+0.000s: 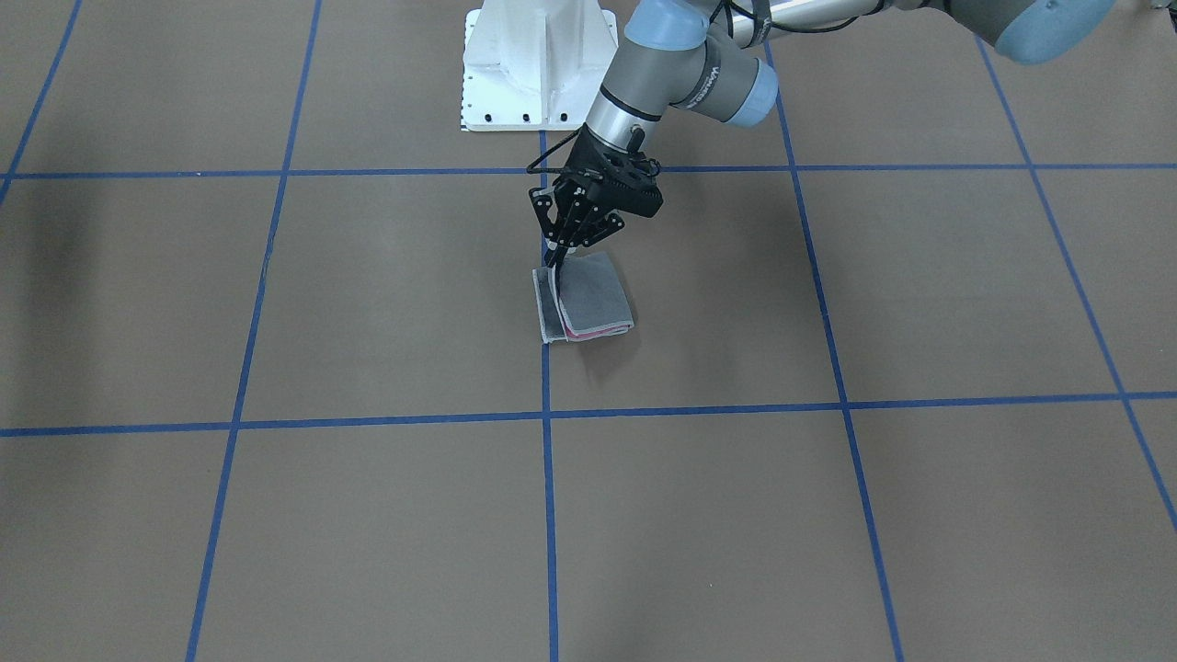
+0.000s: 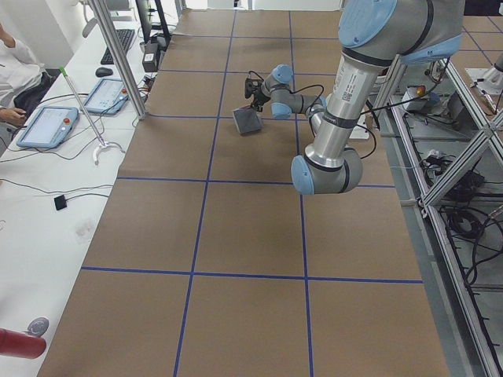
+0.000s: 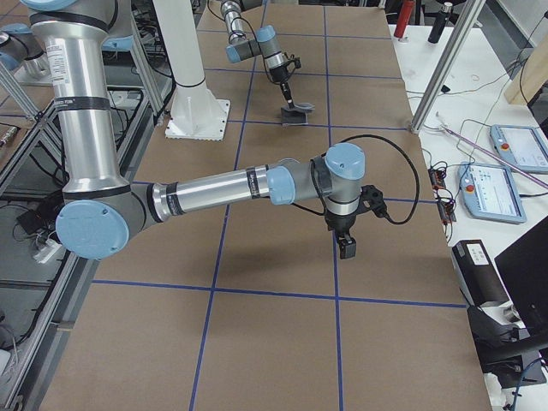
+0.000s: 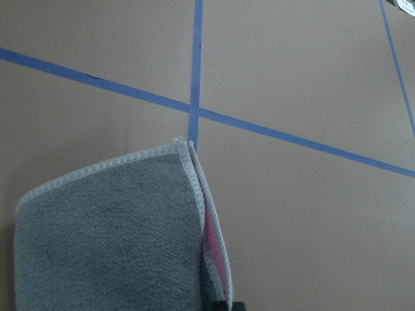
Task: Fold towel twice with both arms
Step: 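Drag the folded strip's end with the left gripper over onto its other end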
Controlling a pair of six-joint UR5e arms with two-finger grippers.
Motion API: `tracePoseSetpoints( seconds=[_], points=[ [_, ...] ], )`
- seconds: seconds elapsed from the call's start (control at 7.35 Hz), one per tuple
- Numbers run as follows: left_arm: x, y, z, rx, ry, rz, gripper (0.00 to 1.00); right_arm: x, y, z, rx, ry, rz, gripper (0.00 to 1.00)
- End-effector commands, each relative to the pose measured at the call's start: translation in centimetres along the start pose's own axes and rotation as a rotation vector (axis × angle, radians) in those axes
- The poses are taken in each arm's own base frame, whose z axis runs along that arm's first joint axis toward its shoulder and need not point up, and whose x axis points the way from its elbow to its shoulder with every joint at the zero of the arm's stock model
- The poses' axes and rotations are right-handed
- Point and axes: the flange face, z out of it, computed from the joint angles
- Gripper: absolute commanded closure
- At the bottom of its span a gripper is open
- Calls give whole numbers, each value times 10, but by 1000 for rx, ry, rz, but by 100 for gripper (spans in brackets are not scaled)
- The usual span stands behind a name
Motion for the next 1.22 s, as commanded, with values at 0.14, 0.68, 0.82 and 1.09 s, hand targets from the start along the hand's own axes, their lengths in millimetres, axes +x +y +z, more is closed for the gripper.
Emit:
tracePoseSetpoints(
  seconds=[0.14,0.68,0.82,1.09],
  points=[
    [10,7,16,-11,-12,24,38,1,1,1,-1,0,2,0],
    [31,-1,4,-8,27,16,0,2,3,3,-2,0,3,0],
    [27,-14,0,-21,0,29,0,3,5,4,-7,-1,-1,0],
    [-6,-72,-53,-98,-164,155,0,25,30,10,-25,-4,59,0]
  ],
)
